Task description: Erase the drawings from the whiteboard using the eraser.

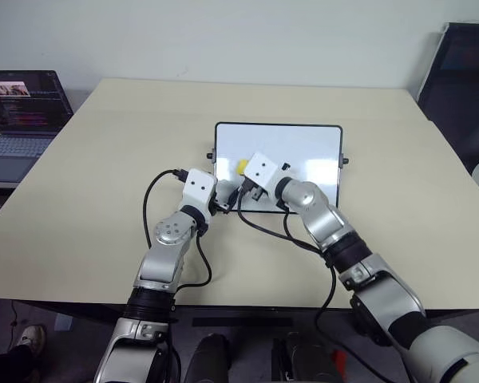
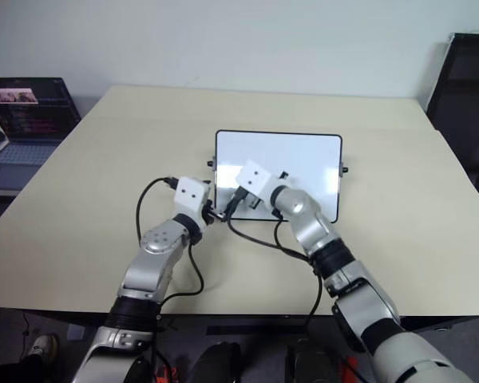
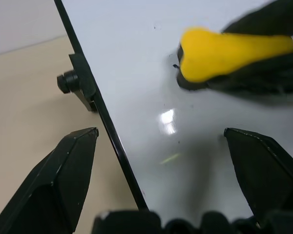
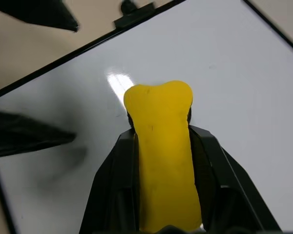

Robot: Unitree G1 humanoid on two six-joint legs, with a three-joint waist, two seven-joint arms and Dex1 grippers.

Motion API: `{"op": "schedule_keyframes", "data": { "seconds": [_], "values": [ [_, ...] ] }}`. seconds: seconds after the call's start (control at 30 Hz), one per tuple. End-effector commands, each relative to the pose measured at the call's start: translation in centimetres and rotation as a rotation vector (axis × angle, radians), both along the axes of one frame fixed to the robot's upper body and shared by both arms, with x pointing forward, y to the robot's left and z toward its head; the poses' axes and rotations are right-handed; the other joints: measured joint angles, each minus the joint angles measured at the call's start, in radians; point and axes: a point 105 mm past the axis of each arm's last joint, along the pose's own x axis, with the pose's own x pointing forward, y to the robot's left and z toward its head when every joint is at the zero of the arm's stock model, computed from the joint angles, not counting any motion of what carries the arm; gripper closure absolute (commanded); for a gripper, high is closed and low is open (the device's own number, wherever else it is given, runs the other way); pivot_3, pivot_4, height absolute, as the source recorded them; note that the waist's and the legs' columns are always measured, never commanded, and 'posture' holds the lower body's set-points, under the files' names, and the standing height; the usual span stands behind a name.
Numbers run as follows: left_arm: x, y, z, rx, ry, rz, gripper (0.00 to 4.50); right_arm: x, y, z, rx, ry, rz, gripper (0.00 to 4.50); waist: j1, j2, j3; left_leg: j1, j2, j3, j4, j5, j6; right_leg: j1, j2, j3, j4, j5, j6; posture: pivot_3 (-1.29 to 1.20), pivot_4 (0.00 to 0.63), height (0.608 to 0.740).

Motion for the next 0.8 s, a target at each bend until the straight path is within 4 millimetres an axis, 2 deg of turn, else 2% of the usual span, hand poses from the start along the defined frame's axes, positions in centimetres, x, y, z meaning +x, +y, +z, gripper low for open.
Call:
{"op": "schedule_keyframes", "data": {
  "seconds": [0.03,0.23,0.4,0.63,0.8],
  "values": [
    [0.1,-0.4,1.3,0.003,-0.051,-0.02,0.0,0.7,0.1,2.0,0.051,-0.056,-0.023,3.41,-0.001,0.0,0.0,0.0,0.0,0.0,0.0,0.0,0.0,0.0,0.0,0.0,0.0,0.0,0.0,0.0,0.15,0.74],
    [0.0,-0.2,1.4,0.002,-0.053,-0.012,0.0,0.6,1.1,2.1,0.065,-0.068,-0.008,3.41,-0.001,0.0,0.0,0.0,0.0,0.0,-0.002,0.0,0.0,-0.001,0.0,0.001,0.0,0.0,0.0,0.0,0.15,0.74],
    [0.0,0.0,1.3,0.001,-0.053,-0.004,0.0,-0.2,1.2,0.7,0.046,-0.042,0.02,3.41,-0.002,0.0,0.0,0.0,0.0,-0.001,-0.002,0.0,0.0,-0.001,0.0,0.001,0.0,0.0,0.0,0.0,0.15,0.74],
    [0.0,0.0,1.4,0.0,-0.052,-0.002,0.0,-2.0,-0.1,-2.0,0.029,0.027,0.026,3.41,-0.001,0.0,0.0,0.0,0.0,-0.001,-0.002,0.0,0.0,-0.001,0.0,0.001,0.0,0.0,0.0,0.0,0.15,0.74],
    [0.1,0.0,1.4,0.001,-0.051,-0.007,0.0,-2.2,-1.2,-1.8,0.036,0.025,-0.004,3.41,0.0,0.0,0.0,0.0,0.0,-0.001,-0.001,0.0,0.0,-0.001,0.0,0.0,0.0,0.0,0.0,0.0,0.15,0.74]
  ]
}}
